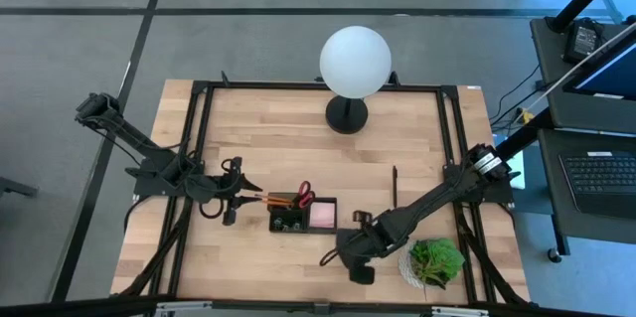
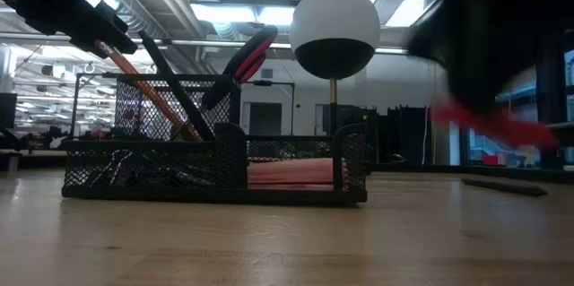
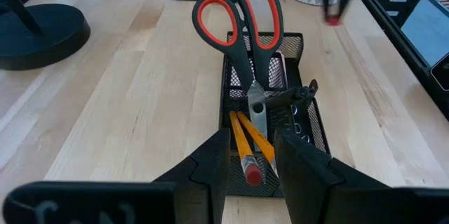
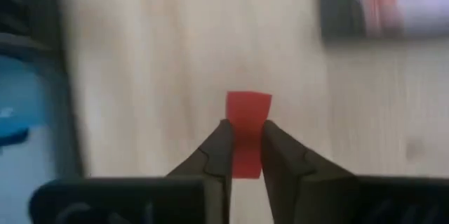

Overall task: Pick and place office supplies into organizer
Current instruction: Put the red eraser into the black desk organizer

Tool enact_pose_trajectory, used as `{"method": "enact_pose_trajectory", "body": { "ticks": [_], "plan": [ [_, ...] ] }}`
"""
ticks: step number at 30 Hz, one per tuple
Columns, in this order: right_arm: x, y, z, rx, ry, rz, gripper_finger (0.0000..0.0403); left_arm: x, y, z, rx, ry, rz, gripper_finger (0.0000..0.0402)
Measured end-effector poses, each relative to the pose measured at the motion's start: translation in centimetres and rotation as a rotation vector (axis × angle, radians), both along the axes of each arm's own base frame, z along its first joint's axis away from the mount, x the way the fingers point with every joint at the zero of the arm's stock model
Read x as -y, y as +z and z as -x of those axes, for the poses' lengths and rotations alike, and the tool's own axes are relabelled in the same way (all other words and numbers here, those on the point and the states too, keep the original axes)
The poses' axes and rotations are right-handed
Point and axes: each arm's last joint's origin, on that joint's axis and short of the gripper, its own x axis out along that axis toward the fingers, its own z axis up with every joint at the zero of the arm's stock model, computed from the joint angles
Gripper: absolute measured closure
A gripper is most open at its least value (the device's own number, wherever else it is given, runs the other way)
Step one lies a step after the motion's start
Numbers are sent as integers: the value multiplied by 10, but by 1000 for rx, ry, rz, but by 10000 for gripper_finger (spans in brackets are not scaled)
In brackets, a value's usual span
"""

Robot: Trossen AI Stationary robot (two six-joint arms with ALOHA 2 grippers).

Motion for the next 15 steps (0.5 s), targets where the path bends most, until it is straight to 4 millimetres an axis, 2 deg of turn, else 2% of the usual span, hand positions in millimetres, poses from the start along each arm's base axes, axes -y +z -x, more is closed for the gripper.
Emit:
{"method": "enact_pose_trajectory", "body": {
  "ticks": [5, 9, 12, 15],
  "plan": [
    [-10, 39, -22, 237, 96, 28, 347, 0, 0, 0, 3, 0, 2, 296],
    [-12, 67, -37, 430, 123, 121, 347, 0, 0, 0, 3, -1, 2, 296],
    [-8, 77, -48, 532, 148, 152, 347, 0, 0, 0, 3, -1, 2, 296],
    [-1, 77, -57, 617, 185, 178, 347, 0, 0, 0, 3, -1, 3, 296]
  ]
}}
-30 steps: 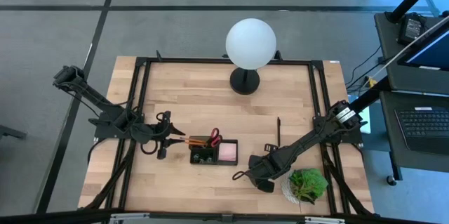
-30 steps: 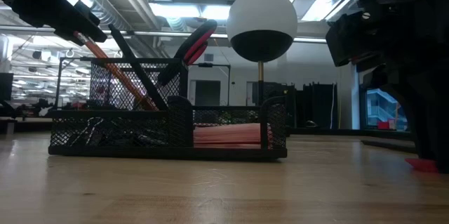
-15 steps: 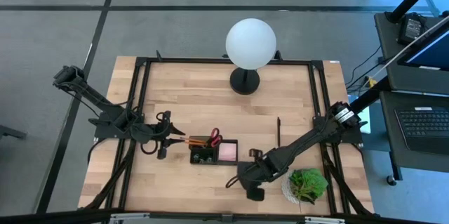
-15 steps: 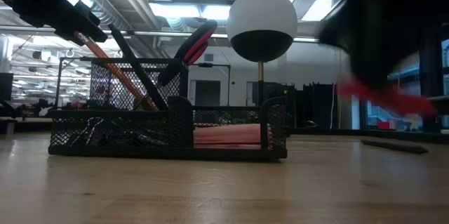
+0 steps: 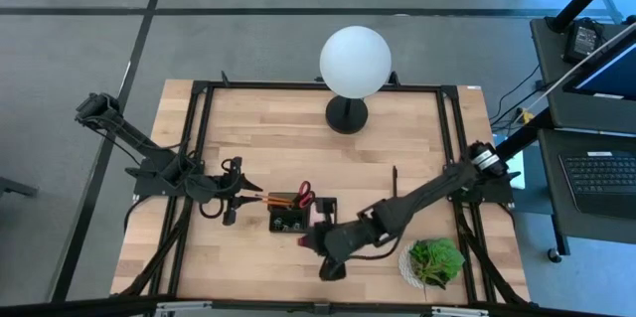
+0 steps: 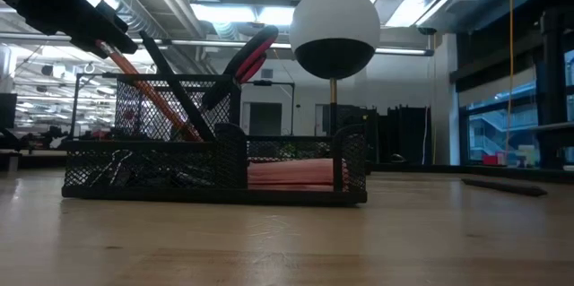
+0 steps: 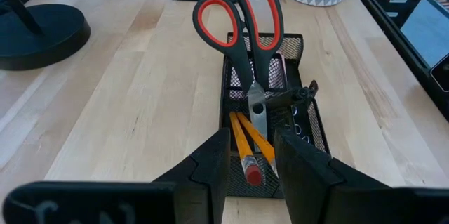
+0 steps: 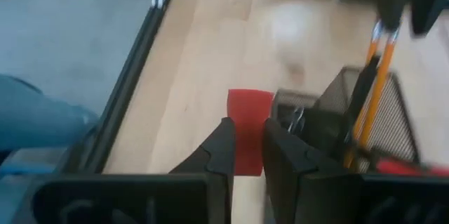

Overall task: Pick and place office supplies into organizer
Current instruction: Put the red eraser into the black desk organizer

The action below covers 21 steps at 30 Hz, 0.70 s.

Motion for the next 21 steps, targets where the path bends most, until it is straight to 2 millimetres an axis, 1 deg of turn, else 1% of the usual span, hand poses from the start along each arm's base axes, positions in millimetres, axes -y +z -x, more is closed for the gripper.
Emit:
{"method": "enact_pose_trajectory", "body": {
  "ticks": [6, 9, 13, 21],
  "plan": [
    [17, -11, -12, 88, -1, 22, 347, 0, 0, 0, 0, 0, 0, 296],
    [23, -20, -13, 110, -3, 29, 347, 0, 0, 0, 0, -1, -1, 296],
    [27, -34, -12, 143, -5, 16, 347, 0, 0, 0, 0, -1, -1, 296],
    [31, -50, -9, 236, 18, 28, 347, 0, 0, 0, 0, -1, -1, 296]
  ]
}}
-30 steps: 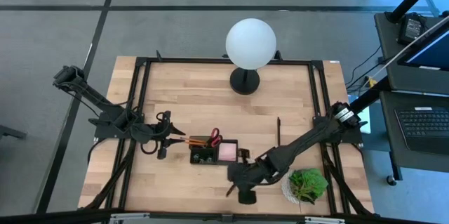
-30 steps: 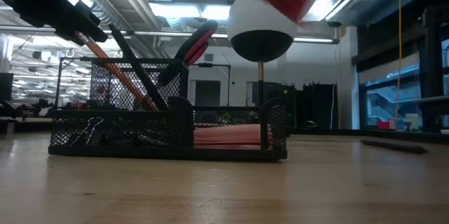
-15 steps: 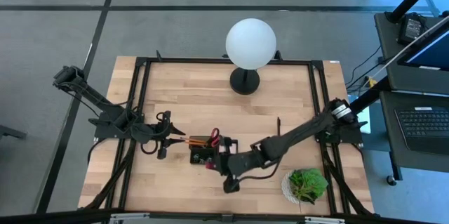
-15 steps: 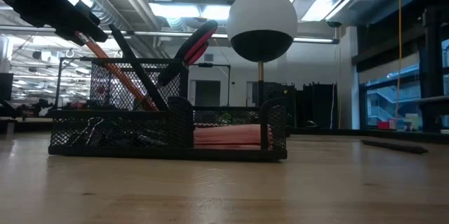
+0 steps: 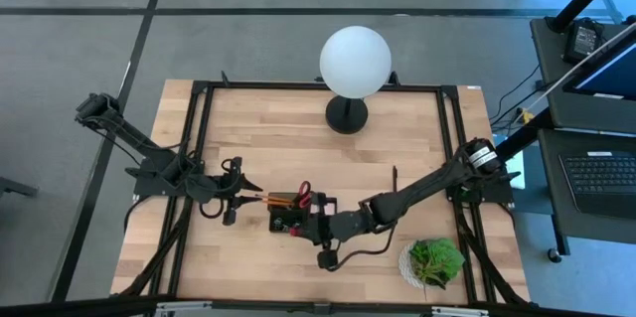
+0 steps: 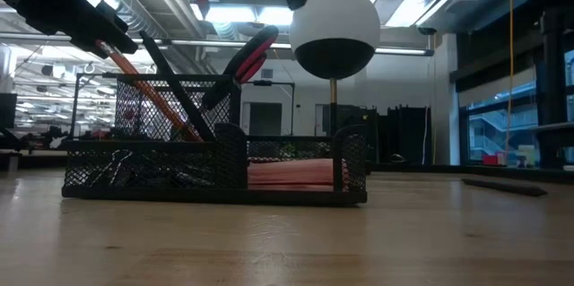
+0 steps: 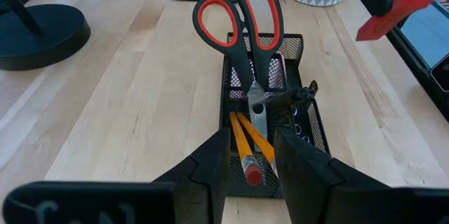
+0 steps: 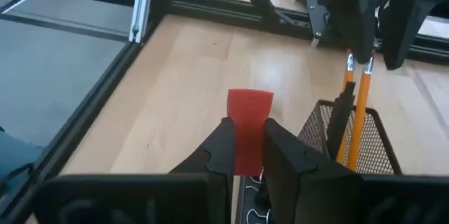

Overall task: Pick and place office supplies into organizer
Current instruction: Put the red eraser into the black desk organizer

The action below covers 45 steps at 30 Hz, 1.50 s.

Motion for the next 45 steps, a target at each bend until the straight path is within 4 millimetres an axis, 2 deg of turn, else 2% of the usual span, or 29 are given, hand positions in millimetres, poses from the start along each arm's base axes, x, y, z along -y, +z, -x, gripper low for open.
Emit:
{"method": "enact_pose_trajectory", "body": {
  "ticks": [10, 20, 31, 45],
  "plan": [
    [3, -31, -9, -2, 1, 44, 347, 0, 0, 0, 0, 0, 0, 296],
    [6, -33, -10, -2, -62, 64, 347, 0, 0, 0, 0, 0, 0, 296],
    [6, -62, -14, -46, -139, 131, 347, 0, 0, 0, 0, 0, -1, 296],
    [7, -68, -12, -89, -166, 107, 347, 0, 0, 0, 0, 0, -1, 296]
  ]
}}
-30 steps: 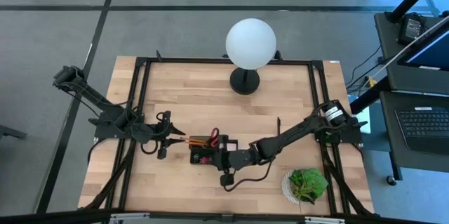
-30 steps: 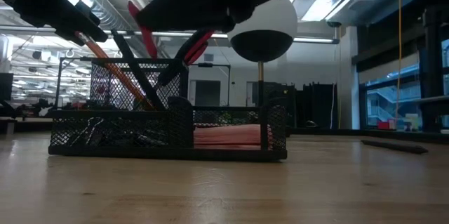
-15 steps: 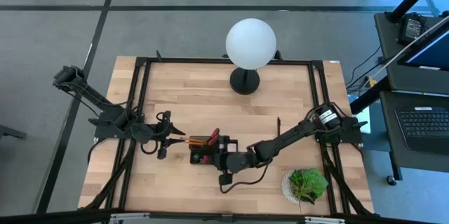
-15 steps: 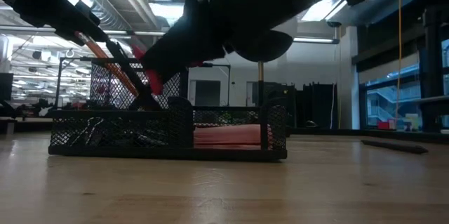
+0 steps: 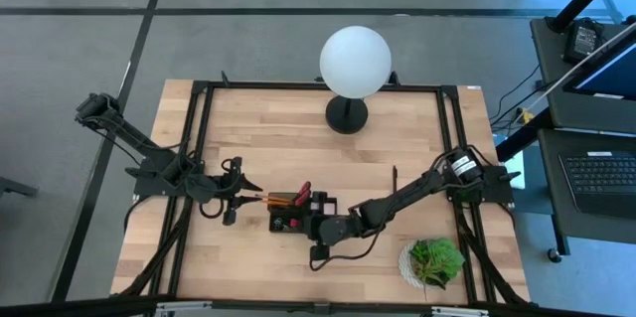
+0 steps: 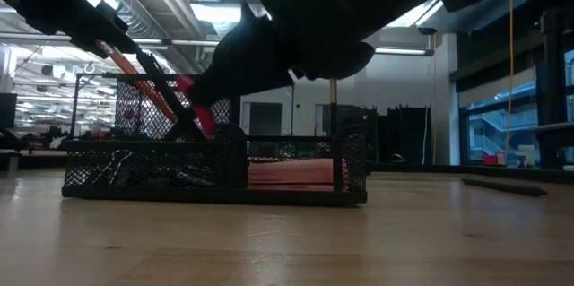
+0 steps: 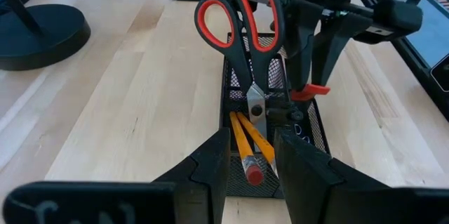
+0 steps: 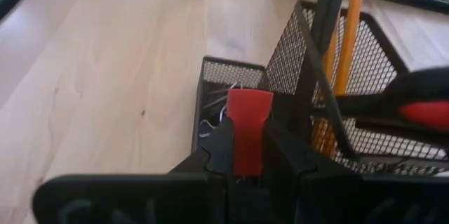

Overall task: Pick and place office supplies into organizer
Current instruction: Put the red eraser into the black desk organizer, then put the black pen into the black desk organizer

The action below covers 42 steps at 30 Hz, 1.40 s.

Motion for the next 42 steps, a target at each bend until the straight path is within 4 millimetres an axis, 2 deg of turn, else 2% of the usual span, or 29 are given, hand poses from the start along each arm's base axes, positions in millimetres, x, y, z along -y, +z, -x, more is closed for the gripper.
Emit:
{"method": "enact_pose_trajectory", "body": {
  "ticks": [10, 15, 25, 36, 42],
  "plan": [
    [1, -14, -2, -25, -4, 10, 347, 0, 0, 0, 0, 0, 0, 296],
    [1, -15, -2, -25, -2, 7, 343, 0, 0, 0, -1, 0, 0, 296],
    [1, -15, -2, -24, 1, 12, 304, 0, 0, 0, -1, 0, 0, 296],
    [1, -14, -2, -22, -4, 9, 243, 0, 0, 0, -1, 0, 0, 296],
    [-1, -12, -1, -20, 0, -1, 231, 0, 0, 0, -1, 0, 0, 296]
  ]
}}
